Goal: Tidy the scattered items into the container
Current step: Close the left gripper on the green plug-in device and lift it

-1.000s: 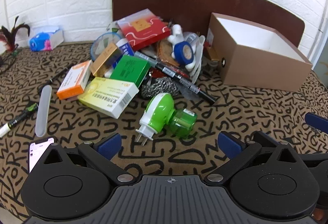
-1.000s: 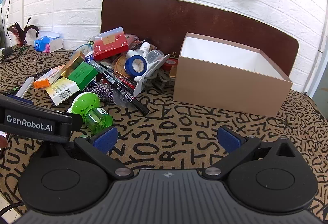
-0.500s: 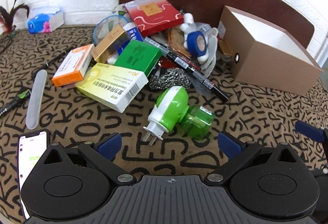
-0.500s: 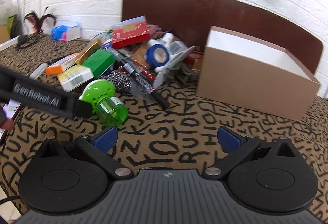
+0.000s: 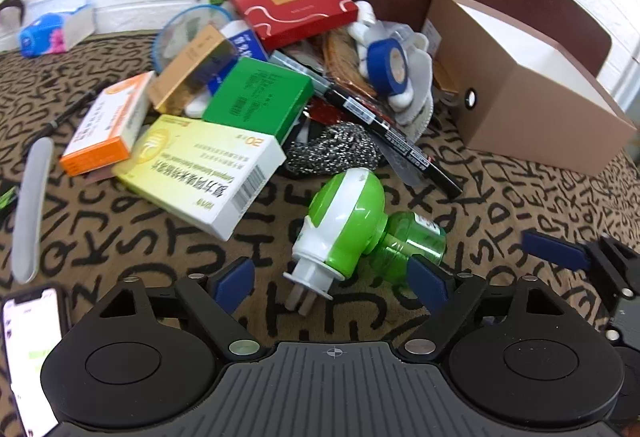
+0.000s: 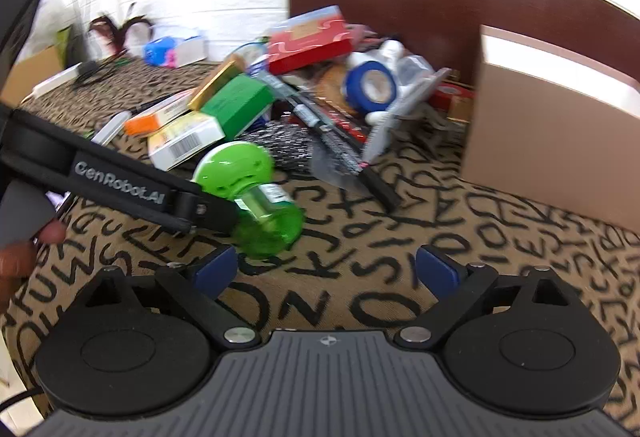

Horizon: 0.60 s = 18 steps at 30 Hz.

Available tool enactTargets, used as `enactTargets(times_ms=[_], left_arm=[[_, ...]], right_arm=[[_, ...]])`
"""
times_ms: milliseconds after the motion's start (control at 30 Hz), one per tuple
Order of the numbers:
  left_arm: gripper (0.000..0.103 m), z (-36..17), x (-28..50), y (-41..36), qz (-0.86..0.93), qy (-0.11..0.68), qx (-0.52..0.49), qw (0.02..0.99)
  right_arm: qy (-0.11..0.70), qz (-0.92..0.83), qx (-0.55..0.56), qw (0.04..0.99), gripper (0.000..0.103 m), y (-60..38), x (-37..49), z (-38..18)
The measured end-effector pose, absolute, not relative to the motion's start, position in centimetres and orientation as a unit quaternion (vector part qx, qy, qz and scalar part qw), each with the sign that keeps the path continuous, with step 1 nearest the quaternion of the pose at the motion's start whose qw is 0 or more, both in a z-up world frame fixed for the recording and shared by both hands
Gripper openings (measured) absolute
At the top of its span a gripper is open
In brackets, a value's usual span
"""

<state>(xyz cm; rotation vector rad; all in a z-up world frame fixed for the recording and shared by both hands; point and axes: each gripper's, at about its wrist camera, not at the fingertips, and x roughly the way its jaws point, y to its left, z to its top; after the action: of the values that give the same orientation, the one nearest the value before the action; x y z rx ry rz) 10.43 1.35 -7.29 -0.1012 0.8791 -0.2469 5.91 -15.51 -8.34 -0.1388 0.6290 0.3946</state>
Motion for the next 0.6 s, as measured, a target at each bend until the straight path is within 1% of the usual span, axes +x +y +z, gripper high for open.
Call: enactTargets(times_ms=[133,167,200,267,333,400,533,600], left_arm=[[0.084,-7.7,11.4,1.4,-0.134,0.432,-0.040,0.891],[0.081,-7.8,11.5,1.4,-0.136,0.434,-0.036,0.890],[0.076,-7.9,11.7,1.4,-0.142,0.437,-0.034,0.888],[0.068,-8.1,12.1,1.4,-0.150,0.443,-0.036,0.883],[0.068,-8.2,12.5,1.6,-0.149,0.446,-0.040,0.882],[0.072,-8.2,12.7,1.8,-0.144,0.444,-0.047,0.883],[0.072,-8.3,13.4,2.1,-0.149,0.448,-0.053,0.880],[0.074,-8.4,13.8,2.2,-0.149,0.451,-0.056,0.878]], right_arm=[[0.304,0.218,-0.092,0.923,0.083,-14.6,6.8,-8.9],[0.304,0.222,-0.097,0.921,0.081,-14.3,7.0,-9.0],[0.303,0.227,-0.100,0.920,0.078,-14.1,7.3,-9.1],[0.301,0.238,-0.109,0.917,0.077,-13.8,7.7,-9.4],[0.299,0.250,-0.119,0.913,0.076,-13.5,8.3,-9.6],[0.292,0.264,-0.126,0.910,0.074,-13.3,8.7,-9.6],[0.279,0.297,-0.155,0.900,0.071,-12.9,9.7,-9.9],[0.270,0.316,-0.177,0.892,0.069,-12.7,10.0,-10.1]])
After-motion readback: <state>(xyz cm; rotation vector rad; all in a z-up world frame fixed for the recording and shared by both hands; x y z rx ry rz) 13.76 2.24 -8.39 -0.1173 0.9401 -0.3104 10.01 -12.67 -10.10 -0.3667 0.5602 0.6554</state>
